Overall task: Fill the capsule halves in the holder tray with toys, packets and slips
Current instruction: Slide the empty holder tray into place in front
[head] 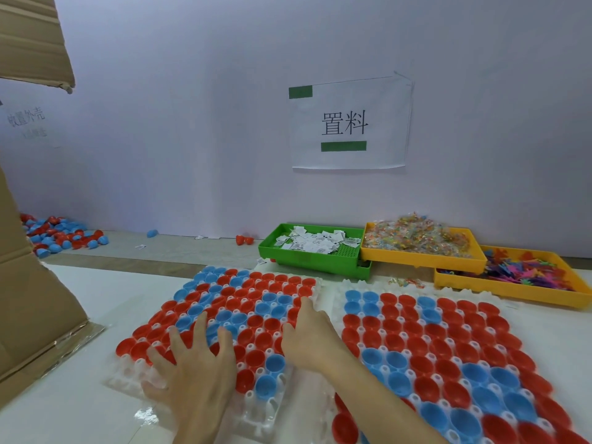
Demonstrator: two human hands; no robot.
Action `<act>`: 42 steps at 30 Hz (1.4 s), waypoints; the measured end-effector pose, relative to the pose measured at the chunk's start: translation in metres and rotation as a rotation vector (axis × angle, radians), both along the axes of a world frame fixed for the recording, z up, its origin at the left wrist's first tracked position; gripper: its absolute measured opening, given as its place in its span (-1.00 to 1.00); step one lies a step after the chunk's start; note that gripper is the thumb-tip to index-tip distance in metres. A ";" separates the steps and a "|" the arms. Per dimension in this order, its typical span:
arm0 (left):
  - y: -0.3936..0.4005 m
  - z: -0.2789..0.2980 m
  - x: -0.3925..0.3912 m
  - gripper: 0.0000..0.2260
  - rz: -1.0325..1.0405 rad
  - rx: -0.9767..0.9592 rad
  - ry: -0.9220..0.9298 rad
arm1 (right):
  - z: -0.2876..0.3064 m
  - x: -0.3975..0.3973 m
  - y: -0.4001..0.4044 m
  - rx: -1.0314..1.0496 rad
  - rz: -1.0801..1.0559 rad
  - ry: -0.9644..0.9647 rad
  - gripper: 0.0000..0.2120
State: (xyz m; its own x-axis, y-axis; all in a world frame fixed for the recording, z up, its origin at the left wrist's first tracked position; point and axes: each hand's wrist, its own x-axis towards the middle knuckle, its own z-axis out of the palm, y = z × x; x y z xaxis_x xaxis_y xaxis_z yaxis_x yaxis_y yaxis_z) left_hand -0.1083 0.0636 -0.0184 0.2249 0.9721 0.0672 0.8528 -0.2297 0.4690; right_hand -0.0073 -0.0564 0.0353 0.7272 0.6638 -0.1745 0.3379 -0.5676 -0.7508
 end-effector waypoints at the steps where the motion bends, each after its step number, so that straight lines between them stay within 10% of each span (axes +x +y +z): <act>1: -0.001 0.002 -0.001 -0.45 0.009 0.014 -0.008 | 0.005 0.000 -0.004 0.000 0.018 -0.021 -0.33; 8: -0.032 0.018 0.011 -0.37 -0.205 0.253 -0.163 | 0.033 0.042 -0.077 0.078 -0.020 -0.274 -0.46; 12: -0.069 0.025 0.042 -0.62 -0.558 0.151 -0.402 | 0.032 0.086 -0.149 0.124 -0.279 -0.353 -0.62; 16: -0.094 0.027 0.072 -0.34 -0.850 -0.068 -0.298 | 0.014 0.118 -0.209 -0.005 -0.555 -0.311 -0.58; 24: -0.119 0.027 0.107 -0.32 -0.795 -0.158 -0.002 | -0.023 0.125 -0.247 -0.125 -0.587 -0.133 -0.61; 42: -0.093 0.003 0.145 -0.75 -0.748 -0.286 -0.465 | -0.035 0.156 -0.307 -0.160 -0.705 -0.294 -0.76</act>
